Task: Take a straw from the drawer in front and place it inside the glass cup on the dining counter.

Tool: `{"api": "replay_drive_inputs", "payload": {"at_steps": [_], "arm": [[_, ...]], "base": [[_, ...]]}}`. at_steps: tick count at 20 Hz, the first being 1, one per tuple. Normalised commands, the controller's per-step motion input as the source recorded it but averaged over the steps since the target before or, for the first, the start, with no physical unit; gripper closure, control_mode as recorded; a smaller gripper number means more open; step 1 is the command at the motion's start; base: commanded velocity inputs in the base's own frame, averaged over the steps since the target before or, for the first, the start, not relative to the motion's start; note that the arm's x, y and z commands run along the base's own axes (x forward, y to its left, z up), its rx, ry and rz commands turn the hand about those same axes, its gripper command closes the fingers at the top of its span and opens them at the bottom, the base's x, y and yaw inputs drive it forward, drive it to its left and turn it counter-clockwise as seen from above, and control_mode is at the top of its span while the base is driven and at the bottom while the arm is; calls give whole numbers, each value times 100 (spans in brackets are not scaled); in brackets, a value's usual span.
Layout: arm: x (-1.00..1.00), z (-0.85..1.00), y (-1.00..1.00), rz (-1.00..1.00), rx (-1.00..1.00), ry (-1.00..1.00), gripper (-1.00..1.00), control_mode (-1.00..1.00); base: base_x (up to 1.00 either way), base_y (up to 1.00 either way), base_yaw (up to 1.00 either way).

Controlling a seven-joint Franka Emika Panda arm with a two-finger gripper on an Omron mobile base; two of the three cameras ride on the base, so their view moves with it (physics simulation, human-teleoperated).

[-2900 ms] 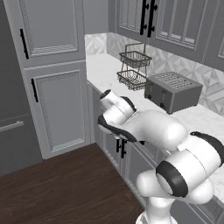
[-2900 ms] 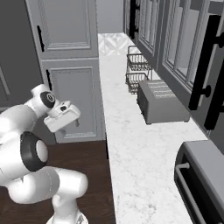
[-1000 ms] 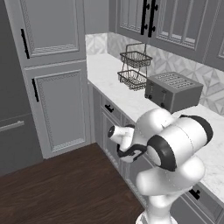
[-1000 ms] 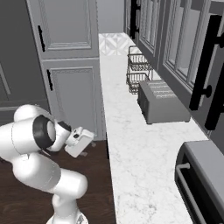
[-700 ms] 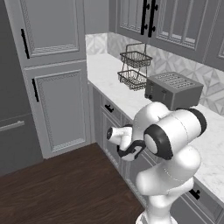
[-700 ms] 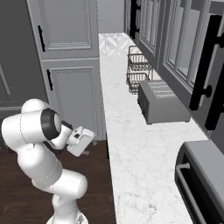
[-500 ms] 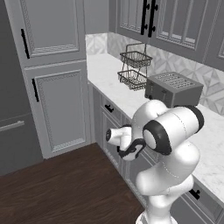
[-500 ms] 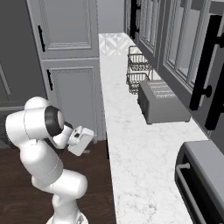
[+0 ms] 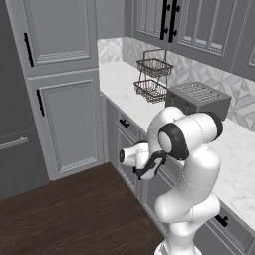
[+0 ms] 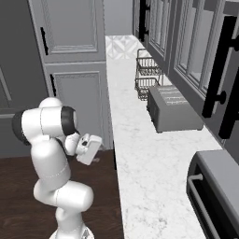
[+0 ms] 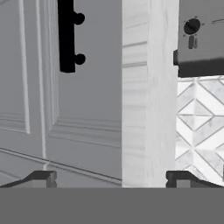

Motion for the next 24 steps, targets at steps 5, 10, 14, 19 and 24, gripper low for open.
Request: {"api": "replay_drive_inputs", "payload": {"at_steps": [5,10,14,19,24], "arm": [[30,-25,0,1,-5,0,-100,-100],[20,-17,-8,0,-1,0,-100,-100],[31,-18,-13,2,-1,0,-100,-100],[32,-19,-16,11,0,0,-100,-100],[31,-29,-1,19,0,0,-100,-100]], "base": [[0,0,0],[0,0,0],[0,0,0],[0,0,0],[0,0,0]]}}
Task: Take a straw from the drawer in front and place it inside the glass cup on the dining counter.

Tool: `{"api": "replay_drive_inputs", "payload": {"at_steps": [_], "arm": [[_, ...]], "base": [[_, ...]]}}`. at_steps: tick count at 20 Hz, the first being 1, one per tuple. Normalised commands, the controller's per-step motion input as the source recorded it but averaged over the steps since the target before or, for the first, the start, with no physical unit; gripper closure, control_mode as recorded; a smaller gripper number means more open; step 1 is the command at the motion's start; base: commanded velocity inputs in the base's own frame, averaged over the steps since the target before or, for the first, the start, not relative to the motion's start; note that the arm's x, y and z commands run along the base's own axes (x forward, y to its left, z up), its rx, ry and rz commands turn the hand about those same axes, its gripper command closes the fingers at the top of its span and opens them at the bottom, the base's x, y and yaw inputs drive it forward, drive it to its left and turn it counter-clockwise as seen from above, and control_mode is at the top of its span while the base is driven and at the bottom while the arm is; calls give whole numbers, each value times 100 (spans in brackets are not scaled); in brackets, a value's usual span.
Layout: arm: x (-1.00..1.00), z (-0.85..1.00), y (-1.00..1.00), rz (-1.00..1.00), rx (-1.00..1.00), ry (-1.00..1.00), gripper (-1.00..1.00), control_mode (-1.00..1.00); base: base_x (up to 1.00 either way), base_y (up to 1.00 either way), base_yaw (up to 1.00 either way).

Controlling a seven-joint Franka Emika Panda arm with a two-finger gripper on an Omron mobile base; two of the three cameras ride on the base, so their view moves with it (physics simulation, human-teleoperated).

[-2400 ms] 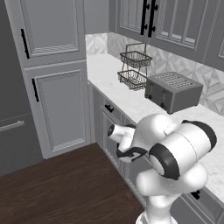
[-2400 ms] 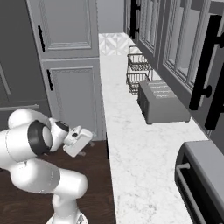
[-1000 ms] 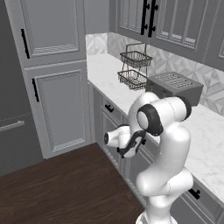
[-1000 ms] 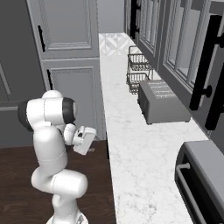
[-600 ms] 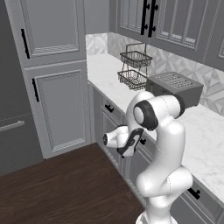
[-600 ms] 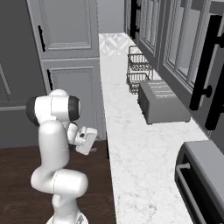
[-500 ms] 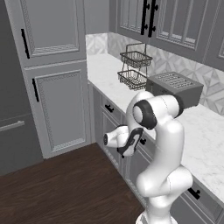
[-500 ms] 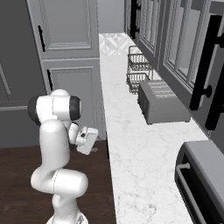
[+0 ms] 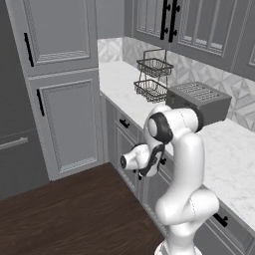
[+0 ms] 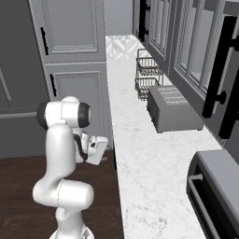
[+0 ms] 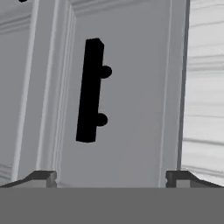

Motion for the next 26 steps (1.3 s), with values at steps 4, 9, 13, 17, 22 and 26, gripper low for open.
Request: {"api": "replay_drive_inputs", "payload": {"at_steps": [4,9,13,17,22,26], "arm": [[33,-27,-8,20,0,0,-100,-100],[28,-27,-15,12,-1,0,-100,-100],[29,-31,-7,0,-4,0,-100,-100],[48,-33,0,0,-5,1,-100,-100],[32,-26,-4,0,-6,0,-100,-100],[13,-24,-24,1,-4,0,-100,-100]], "base": [[0,0,0],[0,0,0],[0,0,0],[0,0,0],[0,0,0],[0,0,0]]}}
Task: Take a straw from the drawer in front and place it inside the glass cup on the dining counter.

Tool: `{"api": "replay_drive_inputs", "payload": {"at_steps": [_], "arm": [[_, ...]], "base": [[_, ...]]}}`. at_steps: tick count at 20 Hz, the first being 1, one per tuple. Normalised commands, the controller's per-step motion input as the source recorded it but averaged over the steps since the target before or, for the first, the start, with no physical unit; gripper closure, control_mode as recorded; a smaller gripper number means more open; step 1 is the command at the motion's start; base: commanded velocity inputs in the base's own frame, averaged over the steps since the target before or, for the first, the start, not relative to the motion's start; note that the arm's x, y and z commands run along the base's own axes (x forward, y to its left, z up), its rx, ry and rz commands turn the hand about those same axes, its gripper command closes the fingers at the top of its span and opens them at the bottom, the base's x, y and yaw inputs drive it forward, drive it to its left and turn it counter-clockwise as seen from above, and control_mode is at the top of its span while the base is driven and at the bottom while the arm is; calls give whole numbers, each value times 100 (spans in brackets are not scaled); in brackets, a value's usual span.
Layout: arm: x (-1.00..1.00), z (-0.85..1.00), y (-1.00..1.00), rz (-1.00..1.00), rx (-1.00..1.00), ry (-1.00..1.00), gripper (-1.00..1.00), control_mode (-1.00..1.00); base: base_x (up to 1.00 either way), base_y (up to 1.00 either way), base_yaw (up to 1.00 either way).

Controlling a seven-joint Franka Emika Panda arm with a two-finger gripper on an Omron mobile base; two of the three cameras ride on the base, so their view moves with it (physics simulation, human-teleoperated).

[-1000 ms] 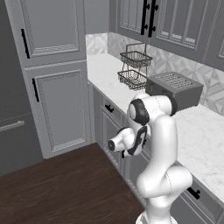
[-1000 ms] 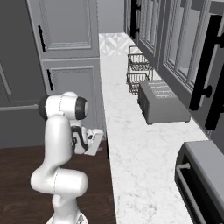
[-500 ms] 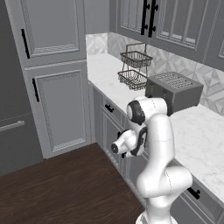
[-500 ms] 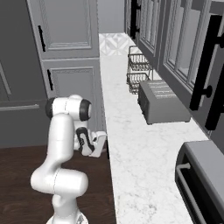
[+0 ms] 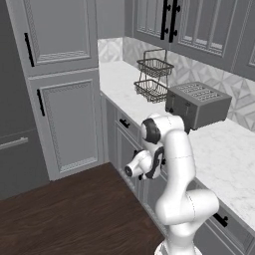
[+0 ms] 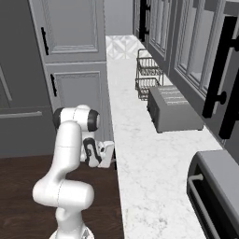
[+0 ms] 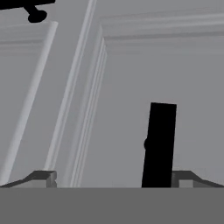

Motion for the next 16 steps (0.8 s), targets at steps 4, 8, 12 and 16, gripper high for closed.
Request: {"api": "replay_drive_inputs", "payload": {"at_steps": [4,8,12,16], "arm": [[16,-17,-27,0,-2,0,-100,-100],[23,-4,-25,0,0,0,-100,-100],[20,-8,-24,0,0,0,100,-100],[8,-8,-19,0,0,0,100,-100]], "base": [[0,0,0],[0,0,0],[0,0,0],[0,0,0]]}}
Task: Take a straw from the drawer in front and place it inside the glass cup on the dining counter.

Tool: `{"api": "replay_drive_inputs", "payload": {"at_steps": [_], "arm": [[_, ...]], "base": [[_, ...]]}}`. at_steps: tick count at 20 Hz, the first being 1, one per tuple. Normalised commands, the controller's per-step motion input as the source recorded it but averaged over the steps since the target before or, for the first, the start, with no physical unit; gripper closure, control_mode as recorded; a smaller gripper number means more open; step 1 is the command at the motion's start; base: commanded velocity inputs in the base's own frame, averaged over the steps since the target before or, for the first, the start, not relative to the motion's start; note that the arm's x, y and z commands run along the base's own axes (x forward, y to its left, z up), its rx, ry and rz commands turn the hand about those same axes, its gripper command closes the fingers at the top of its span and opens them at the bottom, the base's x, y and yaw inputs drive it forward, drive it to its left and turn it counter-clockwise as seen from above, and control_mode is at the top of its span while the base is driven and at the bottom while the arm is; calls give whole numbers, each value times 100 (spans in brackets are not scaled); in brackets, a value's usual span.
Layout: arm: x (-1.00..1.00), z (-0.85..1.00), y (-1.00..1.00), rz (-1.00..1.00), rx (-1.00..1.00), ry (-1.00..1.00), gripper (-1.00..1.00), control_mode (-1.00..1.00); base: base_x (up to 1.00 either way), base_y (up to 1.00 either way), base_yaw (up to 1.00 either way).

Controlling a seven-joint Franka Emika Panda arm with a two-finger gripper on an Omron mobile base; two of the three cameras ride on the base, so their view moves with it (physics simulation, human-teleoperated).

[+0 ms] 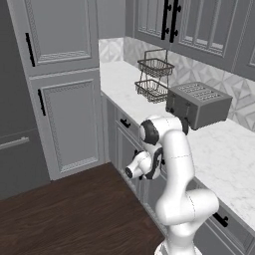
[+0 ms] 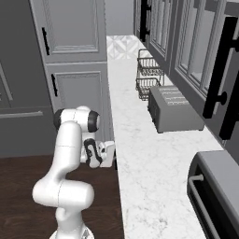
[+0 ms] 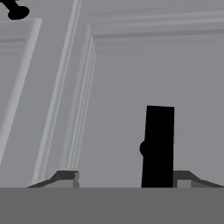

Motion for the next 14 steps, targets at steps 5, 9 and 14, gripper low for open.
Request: {"api": "replay_drive_inputs", "payload": {"at_steps": [5,9,14], "arm": [[0,-1,-4,0,0,0,100,-100],[0,0,1,0,0,0,100,-100],[-17,0,27,-1,0,-5,100,-100]], "base": [[0,0,0],[0,0,0],[0,0,0]]}}
